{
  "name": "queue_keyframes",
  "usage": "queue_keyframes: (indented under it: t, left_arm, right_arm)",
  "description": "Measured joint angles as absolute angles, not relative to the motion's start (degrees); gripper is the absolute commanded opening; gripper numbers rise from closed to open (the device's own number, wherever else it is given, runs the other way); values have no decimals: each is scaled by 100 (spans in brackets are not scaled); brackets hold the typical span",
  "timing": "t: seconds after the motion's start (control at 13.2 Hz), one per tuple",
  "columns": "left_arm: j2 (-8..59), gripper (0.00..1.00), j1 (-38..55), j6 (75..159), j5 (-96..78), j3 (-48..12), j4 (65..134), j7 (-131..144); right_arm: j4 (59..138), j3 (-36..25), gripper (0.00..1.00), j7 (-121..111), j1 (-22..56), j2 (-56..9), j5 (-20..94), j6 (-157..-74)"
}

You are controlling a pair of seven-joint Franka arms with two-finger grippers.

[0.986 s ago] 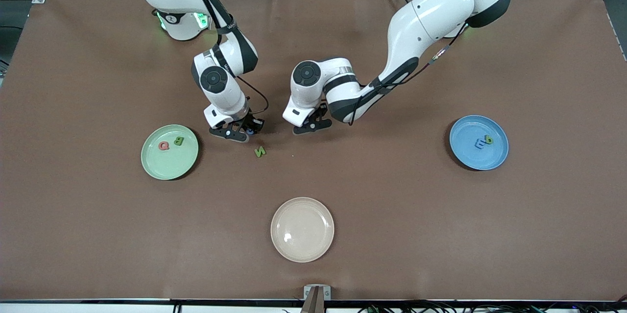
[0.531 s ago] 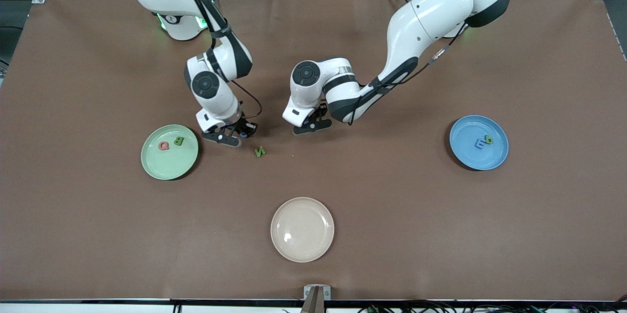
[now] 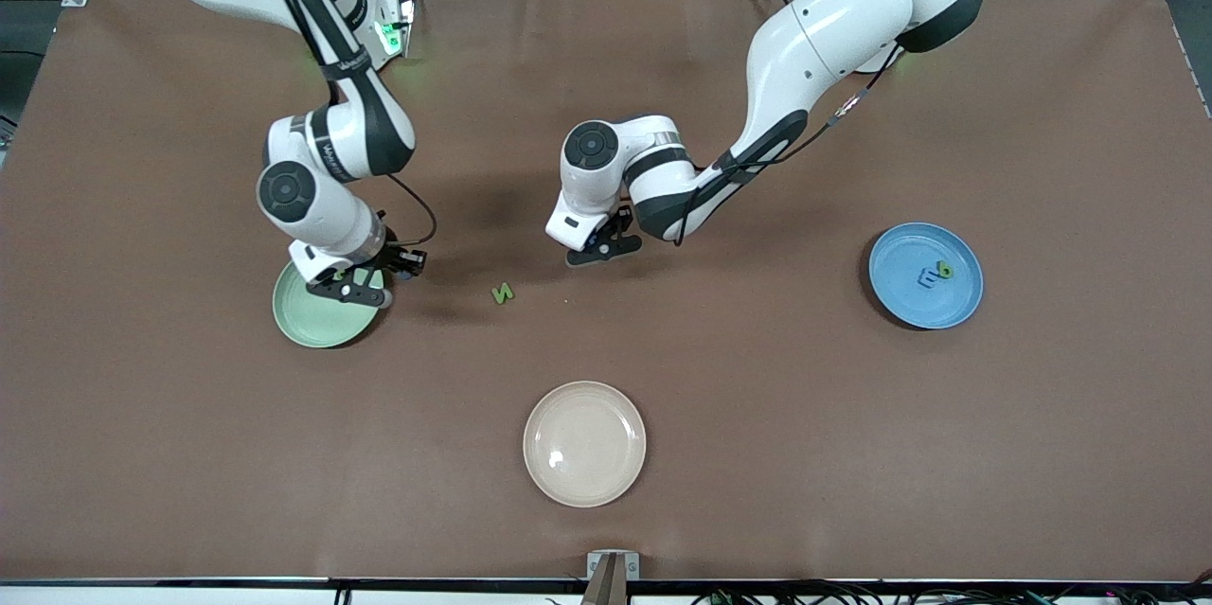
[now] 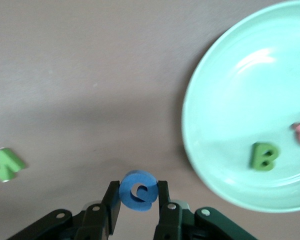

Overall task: Sort upper and lower case letters into plates
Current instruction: 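Lift the c with the right gripper while the left gripper grasps x, then release the c on the green plate while the left gripper carries x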

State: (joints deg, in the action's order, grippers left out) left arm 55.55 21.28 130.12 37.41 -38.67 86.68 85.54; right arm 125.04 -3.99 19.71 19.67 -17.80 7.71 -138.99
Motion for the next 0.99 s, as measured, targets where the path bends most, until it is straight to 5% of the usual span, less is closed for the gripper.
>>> queue_keyframes:
  t: [0.15,0.99]
  left_arm:
    - [5551,57,2162,12993,3741,-3842,8651,8554]
    - [5538,10,2231,13023,3727,-3784,8566,8554]
  right_arm:
    - [12523,-402,3,1579,1701,-1798,768,-13899]
    - [12547,-404,4,1026,1174,-2131,766,-14332]
